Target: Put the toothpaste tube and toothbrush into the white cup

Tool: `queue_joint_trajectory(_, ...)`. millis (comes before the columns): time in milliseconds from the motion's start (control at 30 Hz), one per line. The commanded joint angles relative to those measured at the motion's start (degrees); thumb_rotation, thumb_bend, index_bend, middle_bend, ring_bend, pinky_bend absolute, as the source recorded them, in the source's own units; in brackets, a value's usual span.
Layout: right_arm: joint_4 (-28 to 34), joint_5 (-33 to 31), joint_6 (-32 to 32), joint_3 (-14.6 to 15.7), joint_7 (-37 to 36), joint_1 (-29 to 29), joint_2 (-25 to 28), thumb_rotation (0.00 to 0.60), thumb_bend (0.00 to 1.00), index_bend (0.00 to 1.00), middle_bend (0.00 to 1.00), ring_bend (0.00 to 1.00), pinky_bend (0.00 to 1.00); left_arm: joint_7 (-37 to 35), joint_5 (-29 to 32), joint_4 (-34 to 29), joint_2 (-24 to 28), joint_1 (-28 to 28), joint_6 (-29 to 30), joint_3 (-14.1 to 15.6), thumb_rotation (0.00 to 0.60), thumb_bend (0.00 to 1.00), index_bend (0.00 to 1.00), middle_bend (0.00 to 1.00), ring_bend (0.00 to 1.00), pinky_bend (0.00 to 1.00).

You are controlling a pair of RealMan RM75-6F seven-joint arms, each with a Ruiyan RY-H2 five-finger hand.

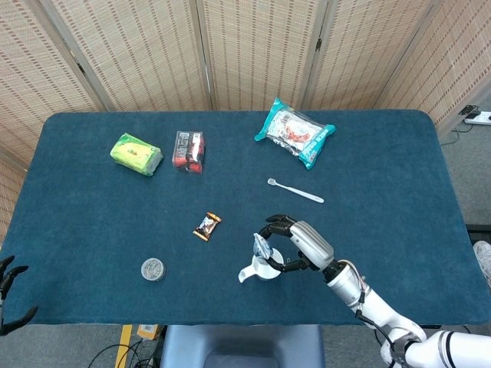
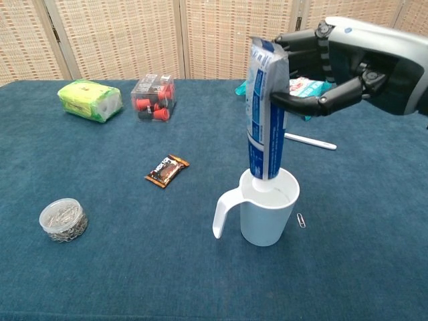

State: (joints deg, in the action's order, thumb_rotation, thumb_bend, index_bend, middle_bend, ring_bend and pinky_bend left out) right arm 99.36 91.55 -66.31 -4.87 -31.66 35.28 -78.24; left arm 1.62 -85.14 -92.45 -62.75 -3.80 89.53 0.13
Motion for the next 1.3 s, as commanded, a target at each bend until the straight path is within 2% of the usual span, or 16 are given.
queue_joint_trajectory(33, -1.6, -0.4, 1.0, 0.9, -1.5, 0.0, -1.2, 0.6, 0.33, 0.7, 0.62, 0.41, 0.22, 0.0, 0.0, 0.1, 0.0, 0.1, -0.1, 0.0, 0.6, 0.25, 0.25, 0.11, 0.1, 0.15)
queue_joint_trajectory(500, -9.8, 1.7, 1.5, 2.9, -7.6, 0.5, -5.5, 0.6, 0.3, 0.7, 0.56, 0.41, 0.22, -0.5, 0.3, 0.9, -0.6, 0.2, -0.8, 0.1, 0.6, 0.25, 0.25, 0.11, 0.1, 0.15)
queue_joint_trajectory(700, -13.7, 2.8, 2.4, 4.1, -8.8, 1.2, -7.6, 0.6, 0.28, 0.67, 0.51, 0.36, 0.22, -0.7, 0.4, 1.3, -0.8, 0.1, -0.9, 0.2, 0.6, 0.25, 0.25, 0.11, 0.1, 0.15)
queue_joint_trajectory(833, -15.3, 4.2, 2.7, 5.1, -9.8, 1.7, -8.1, 0.6, 0.25, 0.57, 0.46, 0.31, 0.22, -0.9, 0.5, 1.5, -0.9, 0.1, -0.9, 0.2, 0.6, 0.25, 0.25, 0.11, 0.1, 0.15)
queue_joint_trajectory(1000, -16.0, 5.5, 2.0, 5.9, -10.7, 2.1, -7.8, 0.6, 0.21, 0.32, 0.33, 0.2, 0.17, -1.0, 0.5, 1.7, -1.0, 0.1, -0.9, 0.2, 0.6, 0.25, 0.25, 0.11, 0.1, 0.15)
queue_joint_trajectory(1133, -15.7, 6.3, 0.4, 6.2, -10.6, 1.8, -6.9, 0.6, 0.2, 0.18, 0.26, 0.14, 0.15, -1.1, 0.4, 1.7, -1.0, 0.1, -1.0, 0.2, 0.6, 0.25, 0.25, 0.11, 0.1, 0.15)
queue_joint_trajectory(1300, -14.4, 6.8, -2.1, 6.1, -9.2, 1.1, -4.9, 0.6, 0.2, 0.14, 0.25, 0.13, 0.14, -1.1, 0.3, 1.7, -0.9, 0.1, -0.9, 0.2, 0.6, 0.25, 0.25, 0.11, 0.1, 0.15)
